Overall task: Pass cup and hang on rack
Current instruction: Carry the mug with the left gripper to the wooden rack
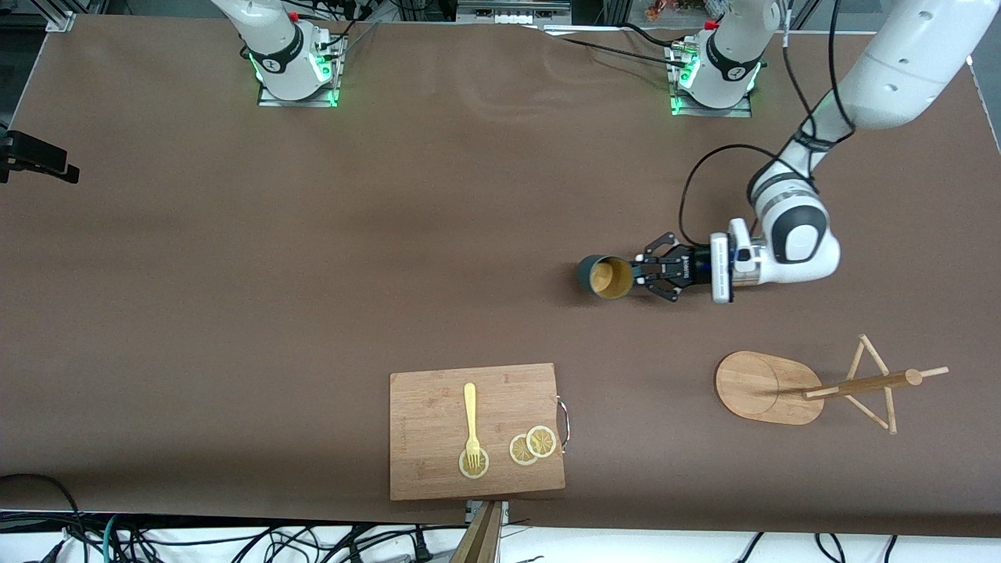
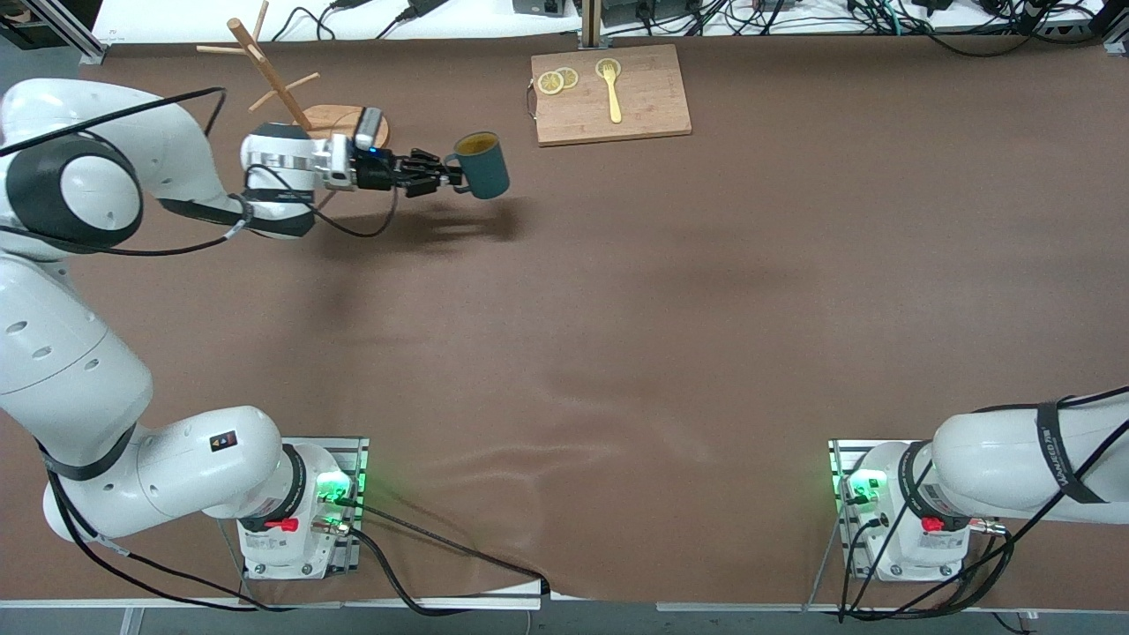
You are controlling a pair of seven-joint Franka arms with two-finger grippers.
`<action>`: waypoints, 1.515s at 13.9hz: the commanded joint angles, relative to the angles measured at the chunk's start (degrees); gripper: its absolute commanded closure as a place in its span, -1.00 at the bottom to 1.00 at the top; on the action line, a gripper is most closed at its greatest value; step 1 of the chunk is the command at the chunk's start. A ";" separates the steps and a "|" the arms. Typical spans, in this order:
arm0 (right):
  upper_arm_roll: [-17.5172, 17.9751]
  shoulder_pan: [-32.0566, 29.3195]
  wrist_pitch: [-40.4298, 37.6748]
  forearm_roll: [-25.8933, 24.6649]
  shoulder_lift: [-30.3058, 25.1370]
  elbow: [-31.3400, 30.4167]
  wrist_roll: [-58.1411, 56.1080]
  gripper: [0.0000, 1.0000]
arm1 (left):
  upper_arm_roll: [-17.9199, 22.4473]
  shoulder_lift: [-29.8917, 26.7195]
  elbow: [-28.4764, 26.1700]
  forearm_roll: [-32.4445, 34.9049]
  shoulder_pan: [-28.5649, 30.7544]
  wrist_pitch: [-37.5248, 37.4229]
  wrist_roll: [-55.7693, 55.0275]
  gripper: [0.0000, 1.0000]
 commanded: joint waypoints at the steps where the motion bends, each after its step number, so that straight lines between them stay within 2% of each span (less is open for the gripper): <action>1: 0.11 -0.15 0.14 -0.16 -0.27 0.03 -0.94 -1.00 | -0.30 -2.25 -1.19 7.44 8.43 -6.37 -8.88 1.00; 4: 0.11 -0.06 0.23 -0.16 -0.18 0.03 -0.76 -1.00 | -0.13 -1.55 -1.01 8.61 16.17 -13.57 -20.64 1.00; 7: 0.20 0.03 0.31 -0.16 -0.18 0.03 -0.94 -1.00 | -0.13 -1.55 2.32 8.61 20.93 -20.08 -37.42 1.00; 13: 0.11 -0.15 0.23 -0.25 -0.01 0.38 -1.55 -1.00 | -0.22 7.75 17.25 7.21 25.33 -29.93 -61.26 1.00; 17: 0.11 -0.24 0.23 -0.34 -0.01 0.38 -1.56 -1.00 | -0.04 14.16 25.41 0.20 26.74 -31.44 -75.58 1.00; 19: 0.11 -0.15 0.31 -0.34 -0.01 0.47 -1.47 -1.00 | -0.04 18.12 30.17 -0.62 27.09 -32.23 -81.75 1.00; 21: 0.11 -0.24 0.31 -0.34 -0.01 0.47 -1.64 -1.00 | -0.04 19.98 32.38 -0.62 27.18 -32.41 -83.70 1.00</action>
